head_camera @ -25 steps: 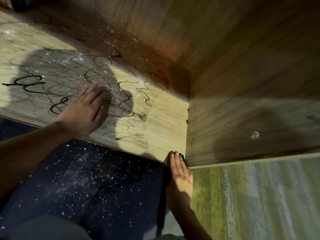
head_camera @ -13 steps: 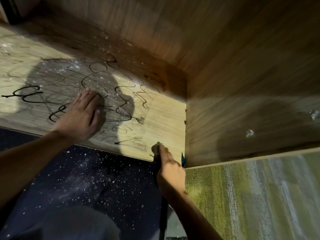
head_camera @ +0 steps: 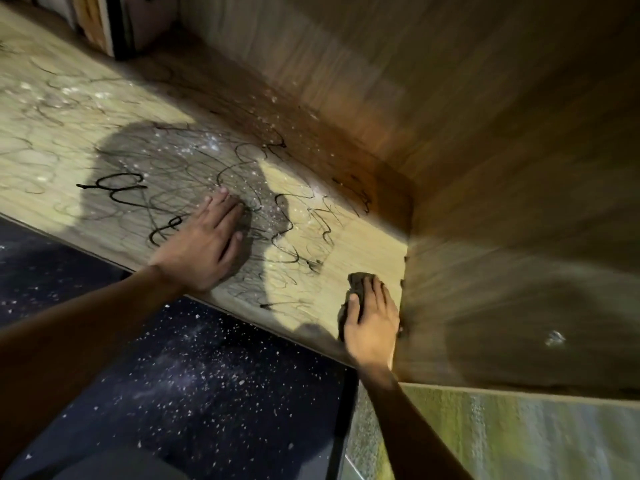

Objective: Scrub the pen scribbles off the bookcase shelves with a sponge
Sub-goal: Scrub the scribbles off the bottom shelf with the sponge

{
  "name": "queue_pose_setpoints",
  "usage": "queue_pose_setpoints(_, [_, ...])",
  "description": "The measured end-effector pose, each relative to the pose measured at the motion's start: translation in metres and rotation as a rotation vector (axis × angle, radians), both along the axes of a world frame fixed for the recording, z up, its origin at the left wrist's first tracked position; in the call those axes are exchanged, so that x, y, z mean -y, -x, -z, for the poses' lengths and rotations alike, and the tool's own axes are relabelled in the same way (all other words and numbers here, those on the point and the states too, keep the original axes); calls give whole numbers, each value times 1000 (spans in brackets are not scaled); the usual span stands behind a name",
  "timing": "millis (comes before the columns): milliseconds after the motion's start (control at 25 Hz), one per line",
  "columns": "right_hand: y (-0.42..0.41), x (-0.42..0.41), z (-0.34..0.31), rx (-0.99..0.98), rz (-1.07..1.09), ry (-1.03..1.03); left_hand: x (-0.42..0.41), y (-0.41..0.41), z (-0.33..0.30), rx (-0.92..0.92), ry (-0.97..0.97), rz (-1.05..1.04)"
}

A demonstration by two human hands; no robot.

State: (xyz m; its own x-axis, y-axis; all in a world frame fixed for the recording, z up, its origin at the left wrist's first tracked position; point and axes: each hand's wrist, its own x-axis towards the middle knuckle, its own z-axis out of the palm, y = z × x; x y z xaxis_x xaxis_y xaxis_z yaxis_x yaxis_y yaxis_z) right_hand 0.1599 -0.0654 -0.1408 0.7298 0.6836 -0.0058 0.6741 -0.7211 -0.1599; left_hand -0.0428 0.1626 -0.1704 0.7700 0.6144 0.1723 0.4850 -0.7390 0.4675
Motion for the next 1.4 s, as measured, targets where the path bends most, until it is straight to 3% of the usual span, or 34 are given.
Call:
queue_pose_setpoints(80, [39, -15, 0, -20, -121, -44, 1, 0, 1, -10, 5, -6])
queue_pose_setpoints(160, [62, -3, 1, -83, -399, -18, 2, 1, 2, -34, 20, -10])
queue_pose_setpoints(240, [41, 18, -3, -80, -594, 46, 2, 2, 3, -37, 23, -27])
queue_pose_setpoints(280, [19, 25, -2, -57, -577, 76, 2, 2, 3, -39, 25, -28])
queue_pose_setpoints(400, [-36, 16, -6, 33, -152, 148, 4, -2, 1, -75, 46, -13])
queue_pose_setpoints(480, [-23, -4, -7, 9, -81, 186, 3, -3, 0, -53, 20, -6])
queue_pose_setpoints(640, [53, 17, -7, -60, -621, 188, 4, -1, 0, -57, 6, -14])
queue_pose_setpoints(720, [24, 28, -14, -71, -733, 229, 5, -1, 0, -70, 25, -29])
queue_pose_setpoints(880, [-36, 14, -10, -8, -133, 249, 3, -2, 4, -82, 30, -22])
queue_pose_setpoints(960, [7, -3, -6, -5, -187, 253, 1, -3, 5, -72, 11, -6])
queue_pose_setpoints(1040, [61, 5, 0, -80, -465, 195, 1, -1, 6, -72, 4, -13])
queue_pose_setpoints(1120, [65, 19, -6, -107, -709, 195, 3, 0, 5, -59, 26, -36])
queue_pose_setpoints(1160, [47, 19, -12, -142, -695, 203, 3, 1, 4, -52, 41, -42])
queue_pose_setpoints(1240, [3, 20, -17, -215, -460, 270, 2, 1, 4, -46, 59, -39])
queue_pose_setpoints(1320, [-23, 17, -18, -174, -164, 303, 1, -1, 7, -45, 46, -27])
queue_pose_setpoints(1400, [3, 4, -8, -108, -105, 307, -1, -2, 10, -57, 34, -17])
